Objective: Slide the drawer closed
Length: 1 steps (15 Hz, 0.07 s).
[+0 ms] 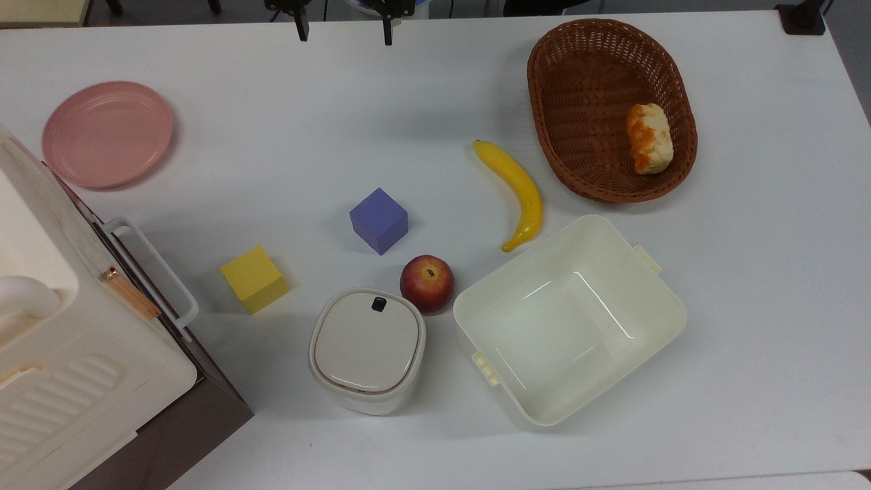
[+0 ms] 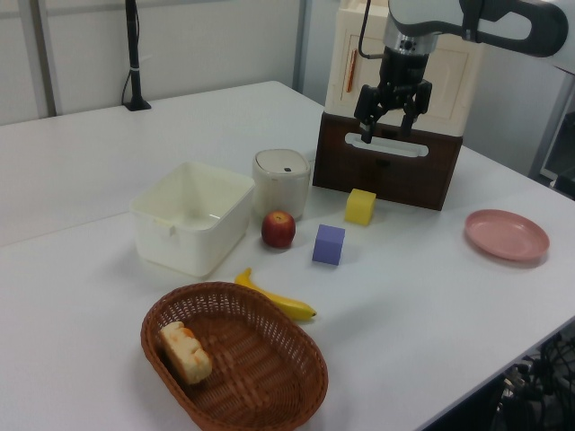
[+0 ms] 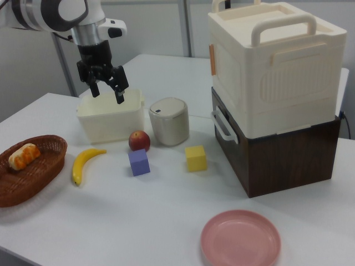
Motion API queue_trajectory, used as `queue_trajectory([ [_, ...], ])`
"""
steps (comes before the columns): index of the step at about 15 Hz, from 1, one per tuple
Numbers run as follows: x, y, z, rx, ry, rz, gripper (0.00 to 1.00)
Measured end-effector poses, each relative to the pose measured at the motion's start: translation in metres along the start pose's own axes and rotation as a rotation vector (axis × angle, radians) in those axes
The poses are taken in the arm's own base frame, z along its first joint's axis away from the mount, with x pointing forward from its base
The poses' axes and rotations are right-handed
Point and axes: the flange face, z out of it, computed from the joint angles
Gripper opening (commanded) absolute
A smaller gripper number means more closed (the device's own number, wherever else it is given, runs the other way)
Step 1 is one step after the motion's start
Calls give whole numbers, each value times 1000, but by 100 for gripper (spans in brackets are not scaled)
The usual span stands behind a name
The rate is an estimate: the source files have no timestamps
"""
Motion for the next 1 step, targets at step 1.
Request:
queue_trajectory([
  [1,-1,0,0,0,0,0,100],
])
